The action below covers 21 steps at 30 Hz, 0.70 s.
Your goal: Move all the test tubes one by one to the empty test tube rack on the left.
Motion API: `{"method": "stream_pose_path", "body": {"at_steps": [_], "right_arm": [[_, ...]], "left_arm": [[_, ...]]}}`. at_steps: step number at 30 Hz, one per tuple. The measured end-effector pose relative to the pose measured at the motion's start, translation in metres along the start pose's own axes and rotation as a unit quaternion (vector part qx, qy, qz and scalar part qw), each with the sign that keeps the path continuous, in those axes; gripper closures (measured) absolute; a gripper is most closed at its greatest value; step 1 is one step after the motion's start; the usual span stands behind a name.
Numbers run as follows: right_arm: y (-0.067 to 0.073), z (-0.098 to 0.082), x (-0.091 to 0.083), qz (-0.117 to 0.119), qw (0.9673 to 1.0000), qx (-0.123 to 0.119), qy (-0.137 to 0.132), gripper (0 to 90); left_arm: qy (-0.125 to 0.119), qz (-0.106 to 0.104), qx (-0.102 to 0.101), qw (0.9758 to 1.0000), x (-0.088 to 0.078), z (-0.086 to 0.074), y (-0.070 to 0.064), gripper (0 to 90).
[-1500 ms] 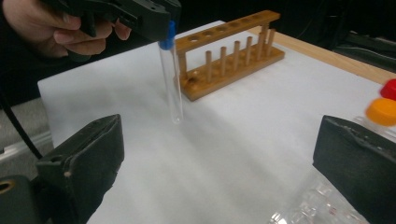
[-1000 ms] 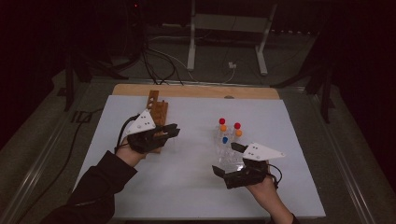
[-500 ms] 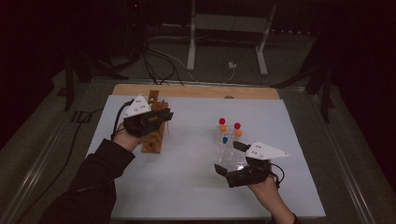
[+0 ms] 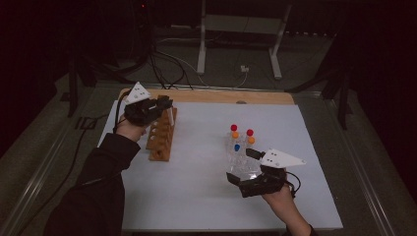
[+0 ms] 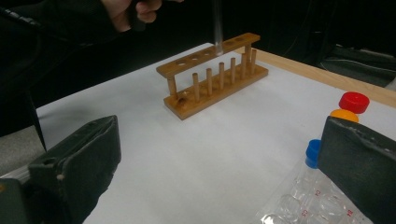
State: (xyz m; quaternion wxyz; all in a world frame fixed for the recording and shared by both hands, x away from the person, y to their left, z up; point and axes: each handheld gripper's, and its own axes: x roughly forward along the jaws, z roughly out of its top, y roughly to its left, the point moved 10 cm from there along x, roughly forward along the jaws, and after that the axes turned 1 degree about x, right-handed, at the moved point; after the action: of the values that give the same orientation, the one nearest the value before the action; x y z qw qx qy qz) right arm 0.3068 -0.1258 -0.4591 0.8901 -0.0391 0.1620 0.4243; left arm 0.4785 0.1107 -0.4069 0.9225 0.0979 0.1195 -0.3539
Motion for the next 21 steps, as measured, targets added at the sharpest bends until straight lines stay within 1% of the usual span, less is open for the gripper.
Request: {"method": "stream_pose_path", "body": {"at_steps": [2,4,9,12,13,16,17,19,21], "right_arm": [[0.000,0.000,0.000,0.001,1.0000,0.001,0.001,0.0],[0.000,0.000,0.000,0.005,1.0000,0.003,0.000,0.0],[0.002,0.000,-0.001,0.009,1.0000,0.002,0.001,0.0],[0.002,0.001,-0.001,0.010,0.9999,0.002,-0.001,0.0],[0.001,0.001,-0.001,0.009,1.0000,0.003,-0.001,0.0],[0.001,0.000,-0.001,0.010,0.9999,0.004,-0.001,0.0],[0.001,0.000,-0.001,0.011,0.9999,0.005,0.000,0.0],[0.001,0.000,0.000,0.011,0.9999,0.005,0.000,0.0],[0.001,0.000,0.000,0.013,0.9999,0.005,-0.001,0.0]], "left_arm": [[-0.003,0.008,-0.005,1.0000,0.002,0.003,0.009,77.9],[-0.005,0.023,-0.012,0.9997,0.005,0.004,0.019,77.9],[-0.009,0.048,-0.029,0.9984,0.014,0.004,0.040,77.9],[-0.005,0.062,-0.027,0.9977,0.019,0.003,0.051,77.9],[-0.003,0.067,-0.023,0.9974,0.022,0.003,0.055,77.9],[-0.005,0.077,-0.028,0.9967,0.025,0.004,0.064,77.9],[-0.006,0.083,-0.026,0.9962,0.026,0.004,0.067,77.9],[-0.007,0.092,-0.030,0.9953,0.030,0.003,0.074,77.9],[-0.002,0.107,-0.028,0.9939,0.033,0.000,0.081,77.9]]}}
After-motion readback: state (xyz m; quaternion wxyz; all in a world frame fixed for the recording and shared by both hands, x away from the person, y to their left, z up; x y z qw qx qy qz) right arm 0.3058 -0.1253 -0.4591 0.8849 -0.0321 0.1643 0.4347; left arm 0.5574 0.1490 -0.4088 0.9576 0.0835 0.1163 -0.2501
